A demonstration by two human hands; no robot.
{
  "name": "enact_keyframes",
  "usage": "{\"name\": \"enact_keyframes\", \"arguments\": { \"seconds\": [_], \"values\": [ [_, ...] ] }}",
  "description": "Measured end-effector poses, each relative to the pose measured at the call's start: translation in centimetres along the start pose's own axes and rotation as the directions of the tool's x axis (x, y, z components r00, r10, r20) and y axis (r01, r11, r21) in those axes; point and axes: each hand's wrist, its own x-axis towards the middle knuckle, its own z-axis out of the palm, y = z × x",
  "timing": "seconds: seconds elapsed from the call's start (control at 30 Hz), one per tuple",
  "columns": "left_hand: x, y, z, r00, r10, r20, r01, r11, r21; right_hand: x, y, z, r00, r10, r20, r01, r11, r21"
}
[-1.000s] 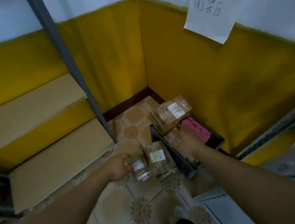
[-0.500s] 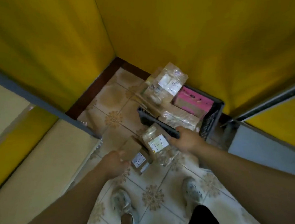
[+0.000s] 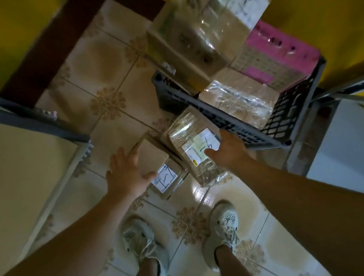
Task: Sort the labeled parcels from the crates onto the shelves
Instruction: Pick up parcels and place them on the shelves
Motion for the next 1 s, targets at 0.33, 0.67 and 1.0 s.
{"name": "enact_keyframes", "arguments": {
  "seconds": [0.33, 0.67, 1.0],
  "values": [
    [2.2, 0.4, 4.4, 0.990, -0.062, -0.124, 0.024, 0.956, -0.291, 6.3, 2.3, 5.5, 1.000, 0.009, -0.002, -0.009, 0.994, 0.113],
    [1.9, 2.8, 5.3, 0.980, -0.188, -0.066, 0.087, 0.704, -0.705, 6.6, 3.7, 4.7, 1.000, -0.030, 0.010, 0.027, 0.980, 0.199],
    [2.4, 4.3, 5.1, 0.989, -0.126, 0.074, 0.122, 0.439, -0.890, 3.7, 4.5, 5.7, 0.995, -0.028, -0.093, 0.071, 0.864, 0.498]
  ]
}}
